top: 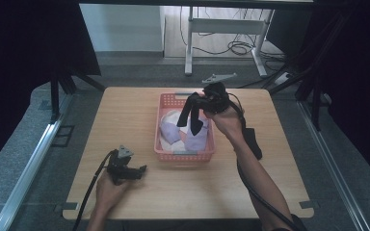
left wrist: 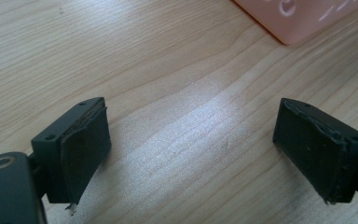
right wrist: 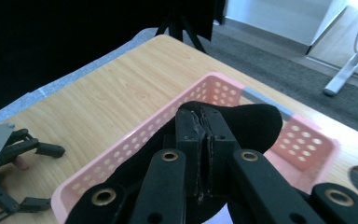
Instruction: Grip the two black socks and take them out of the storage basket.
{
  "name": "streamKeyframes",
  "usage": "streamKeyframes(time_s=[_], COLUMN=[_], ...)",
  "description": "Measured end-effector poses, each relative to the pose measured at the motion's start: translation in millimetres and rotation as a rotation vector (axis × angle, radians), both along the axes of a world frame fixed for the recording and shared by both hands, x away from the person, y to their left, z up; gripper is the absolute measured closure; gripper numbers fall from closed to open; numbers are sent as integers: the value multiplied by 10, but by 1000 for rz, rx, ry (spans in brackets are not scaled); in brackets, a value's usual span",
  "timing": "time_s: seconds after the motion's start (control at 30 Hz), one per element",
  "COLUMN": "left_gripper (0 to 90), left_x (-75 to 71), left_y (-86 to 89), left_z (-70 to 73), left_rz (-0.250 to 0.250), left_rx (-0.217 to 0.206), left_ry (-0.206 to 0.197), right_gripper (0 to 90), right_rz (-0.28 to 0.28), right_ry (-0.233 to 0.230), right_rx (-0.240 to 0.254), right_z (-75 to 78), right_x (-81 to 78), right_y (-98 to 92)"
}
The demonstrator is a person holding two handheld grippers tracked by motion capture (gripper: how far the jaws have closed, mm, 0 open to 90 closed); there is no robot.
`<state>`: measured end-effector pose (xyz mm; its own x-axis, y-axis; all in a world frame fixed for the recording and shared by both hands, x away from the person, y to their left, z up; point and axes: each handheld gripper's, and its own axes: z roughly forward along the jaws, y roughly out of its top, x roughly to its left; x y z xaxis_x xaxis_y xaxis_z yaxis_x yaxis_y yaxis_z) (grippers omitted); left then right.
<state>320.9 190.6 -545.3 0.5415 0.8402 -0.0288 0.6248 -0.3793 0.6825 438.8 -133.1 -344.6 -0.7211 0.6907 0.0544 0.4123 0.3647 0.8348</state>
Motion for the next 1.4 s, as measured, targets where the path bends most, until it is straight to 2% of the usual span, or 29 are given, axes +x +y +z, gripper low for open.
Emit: streamKeyframes(time_s=[0.2, 0.3, 0.33, 0.37, 0.67, 0.8, 1.03, 1.1, 1.23, 1.4], left_gripper=[105, 106, 106, 106, 105, 106, 106, 106, 106, 106], left_x=[0, 0, -1, -1, -2, -2, -2, -2, -4, -4], left_y=[-1, -1, -1, -3, -5, -3, 0, 0, -1, -1], left_z=[0, -1, 0, -1, -2, -1, 1, 1, 1, 1], left_rz=[1, 1, 1, 4, 4, 1, -2, -2, 0, 0], left_rx=[-1, -1, 0, -3, -4, -1, 3, 2, 1, 0], left_ry=[0, 0, 0, -1, -2, -1, 0, 0, 2, 2], right_gripper=[870, 869, 869, 869, 869, 869, 868, 867, 865, 863], right_rz=[-51, -79, -96, -96, -179, -224, -299, -316, -354, -396], right_ry=[-12, -18, -22, -22, -33, -29, -32, -22, -6, 14], right_rx=[25, 24, 27, 27, 14, 16, -16, -9, -30, -51], right_z=[96, 125, 146, 146, 190, 148, 39, -11, -144, -322], right_x=[-16, -21, -24, -24, -63, -98, -157, -168, -164, -118], right_y=[-273, -414, -516, -516, -938, -1111, -1412, -1501, -1650, -1754])
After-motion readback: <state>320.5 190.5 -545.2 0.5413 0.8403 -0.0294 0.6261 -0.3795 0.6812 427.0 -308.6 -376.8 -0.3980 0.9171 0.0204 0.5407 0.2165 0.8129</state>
